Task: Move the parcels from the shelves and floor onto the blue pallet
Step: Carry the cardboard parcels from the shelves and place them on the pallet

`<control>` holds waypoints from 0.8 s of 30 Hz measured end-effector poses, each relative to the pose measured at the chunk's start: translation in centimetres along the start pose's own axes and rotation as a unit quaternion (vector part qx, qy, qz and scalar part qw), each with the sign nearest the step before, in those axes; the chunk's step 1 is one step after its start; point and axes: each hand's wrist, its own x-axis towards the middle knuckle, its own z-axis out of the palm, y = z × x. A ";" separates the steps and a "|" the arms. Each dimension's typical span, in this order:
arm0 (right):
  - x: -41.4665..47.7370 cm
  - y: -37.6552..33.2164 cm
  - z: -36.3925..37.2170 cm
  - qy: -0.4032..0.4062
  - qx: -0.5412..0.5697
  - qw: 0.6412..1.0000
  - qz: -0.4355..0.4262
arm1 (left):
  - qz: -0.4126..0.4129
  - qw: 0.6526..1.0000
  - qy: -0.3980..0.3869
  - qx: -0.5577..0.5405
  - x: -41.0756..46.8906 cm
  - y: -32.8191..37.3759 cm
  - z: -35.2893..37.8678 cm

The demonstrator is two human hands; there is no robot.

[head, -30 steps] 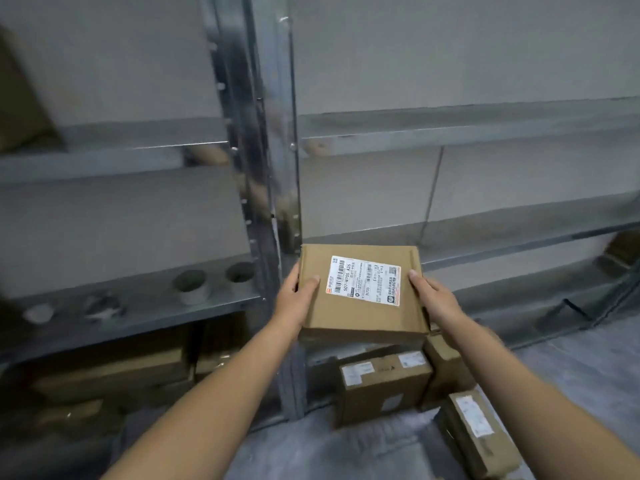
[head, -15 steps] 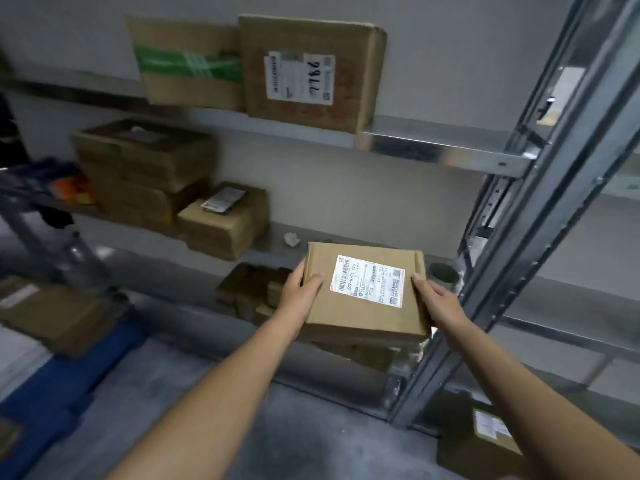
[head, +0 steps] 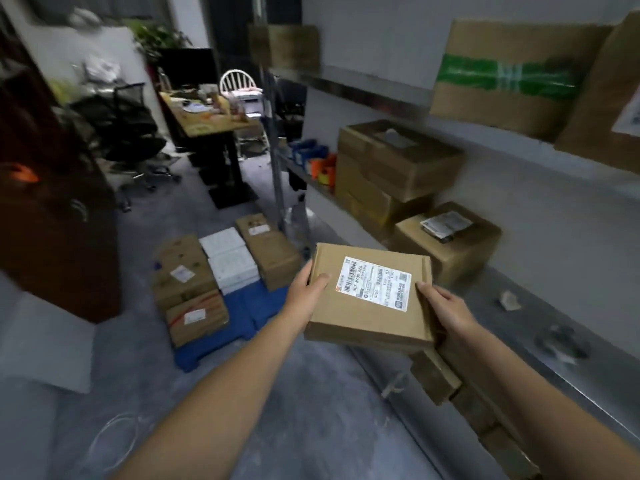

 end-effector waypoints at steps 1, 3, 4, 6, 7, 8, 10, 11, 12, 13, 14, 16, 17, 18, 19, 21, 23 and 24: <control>1.8 -0.9 1.6 -0.023 -0.001 1.000 -0.009 | -0.004 1.000 0.025 -0.003 1.1 0.1 -1.2; 5.3 -2.7 4.7 -0.070 0.001 0.997 -0.019 | -0.014 0.997 0.072 -0.018 3.2 0.2 -3.4; 6.9 -3.6 6.2 -0.094 -0.001 0.995 -0.019 | -0.020 0.995 0.094 -0.024 4.1 0.2 -4.3; 9.9 -5.0 8.9 -0.135 -0.014 0.991 -0.022 | -0.036 0.990 0.131 -0.026 5.7 0.2 -5.8; 11.3 -5.6 10.2 -0.151 -0.022 0.988 -0.027 | -0.041 0.988 0.149 -0.028 6.6 0.2 -6.5; 12.5 -6.1 11.5 -0.164 -0.030 0.986 -0.030 | -0.043 0.985 0.166 -0.031 7.5 0.1 -7.2; 15.1 -7.3 13.8 -0.188 -0.031 0.981 -0.035 | -0.047 0.979 0.193 -0.035 9.2 -0.1 -8.4; 16.3 -7.8 15.0 -0.199 -0.034 0.979 -0.035 | -0.048 0.977 0.203 -0.036 9.9 -0.1 -8.9; 17.3 -8.3 16.3 -0.209 -0.038 0.977 -0.035 | -0.048 0.975 0.214 -0.036 10.6 -0.2 -9.5; 18.0 -8.8 17.5 -0.215 -0.041 0.975 -0.038 | -0.045 0.972 0.226 -0.036 11.2 -0.4 -10.1; 18.7 -9.2 18.9 -0.217 -0.043 0.974 -0.040 | -0.039 0.969 0.241 -0.034 11.9 -0.6 -10.8; 19.9 -10.2 21.9 -0.213 -0.055 0.975 -0.042 | -0.032 0.961 0.275 -0.009 13.7 -1.0 -12.7; 20.6 -10.8 23.5 -0.210 -0.063 0.975 -0.042 | -0.034 0.957 0.289 0.003 14.7 -1.2 -13.8; 21.4 -11.4 25.2 -0.207 -0.069 0.975 -0.045 | -0.039 0.953 0.299 0.011 15.8 -1.4 -15.1; 22.1 -12.0 26.9 -0.204 -0.075 0.975 -0.048 | -0.046 0.952 0.304 0.017 17.0 -1.7 -16.4; 23.4 -13.2 30.1 -0.198 -0.088 0.975 -0.053 | -0.059 0.950 0.304 0.026 19.6 -2.2 -19.1; 24.8 -14.6 33.1 -0.189 -0.100 0.975 -0.057 | -0.065 0.952 0.297 0.020 22.7 -2.4 -21.9; 25.6 -15.2 34.6 -0.184 -0.104 0.976 -0.056 | -0.068 0.954 0.291 0.009 24.2 -2.4 -23.2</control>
